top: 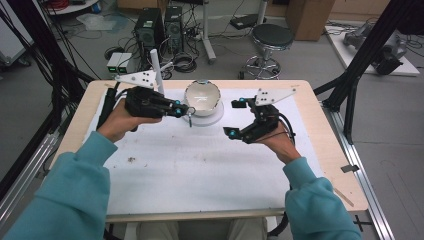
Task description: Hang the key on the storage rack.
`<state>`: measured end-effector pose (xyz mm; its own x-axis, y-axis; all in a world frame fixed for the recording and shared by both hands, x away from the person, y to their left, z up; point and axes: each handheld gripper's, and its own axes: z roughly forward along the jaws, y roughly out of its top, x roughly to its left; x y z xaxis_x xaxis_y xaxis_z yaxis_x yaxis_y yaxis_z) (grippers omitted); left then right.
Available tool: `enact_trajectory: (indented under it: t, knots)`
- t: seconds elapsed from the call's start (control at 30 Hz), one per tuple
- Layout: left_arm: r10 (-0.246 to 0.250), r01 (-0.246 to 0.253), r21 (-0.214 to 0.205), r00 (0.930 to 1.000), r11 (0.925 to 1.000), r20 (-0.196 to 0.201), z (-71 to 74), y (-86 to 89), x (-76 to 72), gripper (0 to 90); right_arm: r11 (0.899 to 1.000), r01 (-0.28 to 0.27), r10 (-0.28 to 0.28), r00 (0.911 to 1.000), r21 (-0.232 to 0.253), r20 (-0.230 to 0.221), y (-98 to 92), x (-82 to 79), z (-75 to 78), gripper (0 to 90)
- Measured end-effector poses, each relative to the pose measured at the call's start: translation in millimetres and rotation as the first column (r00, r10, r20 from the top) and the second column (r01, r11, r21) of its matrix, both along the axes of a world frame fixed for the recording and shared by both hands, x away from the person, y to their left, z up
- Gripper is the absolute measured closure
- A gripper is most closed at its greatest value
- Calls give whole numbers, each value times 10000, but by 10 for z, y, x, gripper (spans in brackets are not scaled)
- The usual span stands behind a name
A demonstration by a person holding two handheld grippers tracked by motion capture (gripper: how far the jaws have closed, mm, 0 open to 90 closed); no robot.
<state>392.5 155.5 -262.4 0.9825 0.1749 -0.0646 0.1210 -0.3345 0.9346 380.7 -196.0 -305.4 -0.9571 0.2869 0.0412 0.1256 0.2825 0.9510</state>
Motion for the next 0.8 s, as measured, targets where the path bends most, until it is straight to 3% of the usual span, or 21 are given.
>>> enact_trajectory:
  t: [0.1,0.27,0.6,0.8]
  knots:
    - [342,-342,179,9994,9993,25,76,125,60,883,9973,736,-737,9971,42,211,-158,-61,-35,5]
    - [917,-920,639,9958,9937,70,161,326,195,883,9833,1817,-1820,9823,106,434,-416,-182,-160,5]
    - [1842,-1822,1639,9829,9695,31,243,588,480,883,9380,3451,-3462,9372,321,418,-848,-411,-468,5]
    - [2146,-2093,2436,9767,9470,48,251,621,644,883,9053,4208,-4233,9051,584,405,-1017,-541,-663,5]
